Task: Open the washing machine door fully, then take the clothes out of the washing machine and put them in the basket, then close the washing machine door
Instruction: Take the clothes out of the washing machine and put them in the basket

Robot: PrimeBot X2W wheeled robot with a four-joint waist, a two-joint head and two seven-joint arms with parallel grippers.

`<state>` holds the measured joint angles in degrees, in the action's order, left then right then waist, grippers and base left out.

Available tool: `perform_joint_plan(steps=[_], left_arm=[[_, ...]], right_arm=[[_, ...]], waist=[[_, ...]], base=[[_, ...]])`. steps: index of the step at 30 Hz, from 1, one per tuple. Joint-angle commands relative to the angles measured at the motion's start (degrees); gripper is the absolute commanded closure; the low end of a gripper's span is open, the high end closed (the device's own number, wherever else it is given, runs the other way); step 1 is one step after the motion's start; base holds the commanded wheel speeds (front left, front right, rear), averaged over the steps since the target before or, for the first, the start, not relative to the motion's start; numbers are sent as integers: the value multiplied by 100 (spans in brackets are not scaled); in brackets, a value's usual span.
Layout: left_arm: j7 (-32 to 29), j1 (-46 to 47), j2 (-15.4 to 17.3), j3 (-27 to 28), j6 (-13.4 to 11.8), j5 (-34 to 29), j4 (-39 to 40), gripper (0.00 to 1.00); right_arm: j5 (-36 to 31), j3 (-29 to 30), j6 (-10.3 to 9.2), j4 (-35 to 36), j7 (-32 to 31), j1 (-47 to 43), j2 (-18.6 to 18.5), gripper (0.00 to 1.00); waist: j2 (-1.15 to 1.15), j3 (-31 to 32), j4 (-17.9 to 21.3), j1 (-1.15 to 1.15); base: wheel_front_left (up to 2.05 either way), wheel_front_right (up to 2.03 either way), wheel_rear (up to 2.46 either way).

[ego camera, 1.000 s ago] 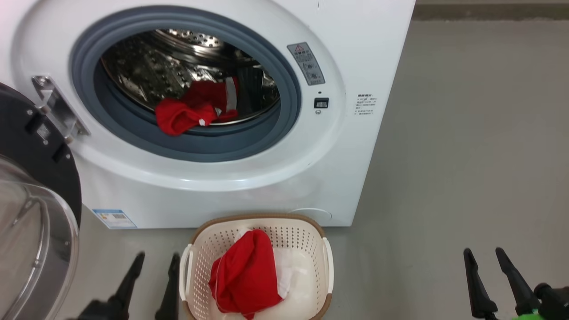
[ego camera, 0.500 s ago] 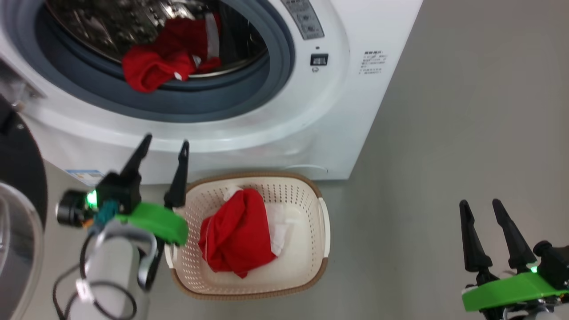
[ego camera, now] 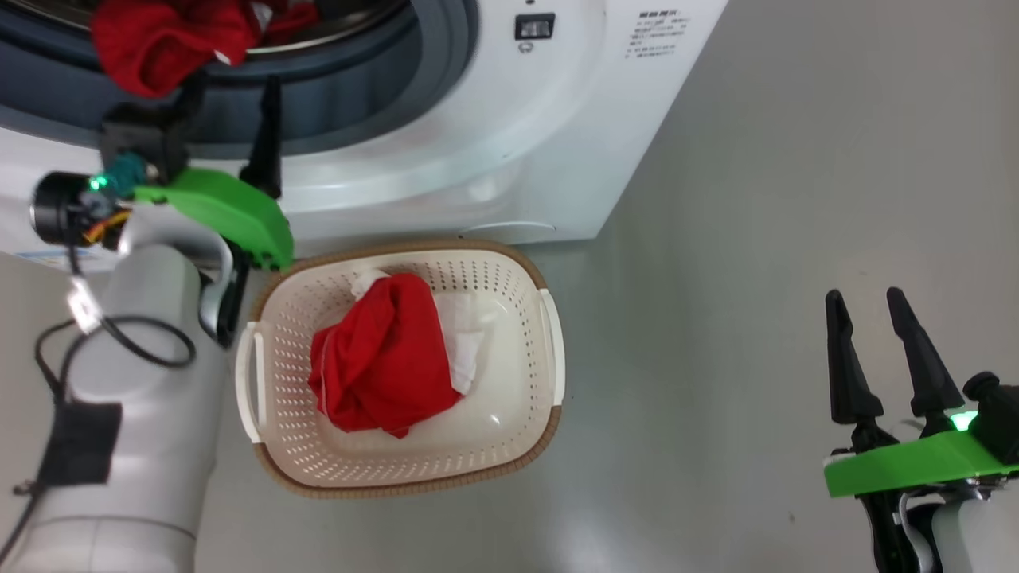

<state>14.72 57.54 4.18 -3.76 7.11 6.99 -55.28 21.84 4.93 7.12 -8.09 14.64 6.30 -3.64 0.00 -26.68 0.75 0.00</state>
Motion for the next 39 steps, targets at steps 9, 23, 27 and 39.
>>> perform_joint_plan(steps=[9, 23, 27, 39], left_arm=[[28, 910, 527, 307, 9, 261, -888, 0], [28, 1426, 998, 376, -94, 314, -1402, 0], [28, 1530, 1117, 375, -131, 321, -1467, 0], [28, 1713, 1258, 338, -174, 359, -1544, 72]], right_arm=[[87, -136, 36, 191, 36, 285, 14, 0], [120, -248, 36, 198, 36, 470, 59, 0], [139, -292, 36, 197, 36, 496, 67, 0], [183, -259, 36, 227, 36, 533, 75, 0]], waist=[[0, -561, 340, 0], [0, -806, 680, 0], [0, -866, 775, 0], [0, -1004, 876, 0]], base=[[0, 0, 0], [0, 0, 0], [0, 0, 0], [0, 0, 0]])
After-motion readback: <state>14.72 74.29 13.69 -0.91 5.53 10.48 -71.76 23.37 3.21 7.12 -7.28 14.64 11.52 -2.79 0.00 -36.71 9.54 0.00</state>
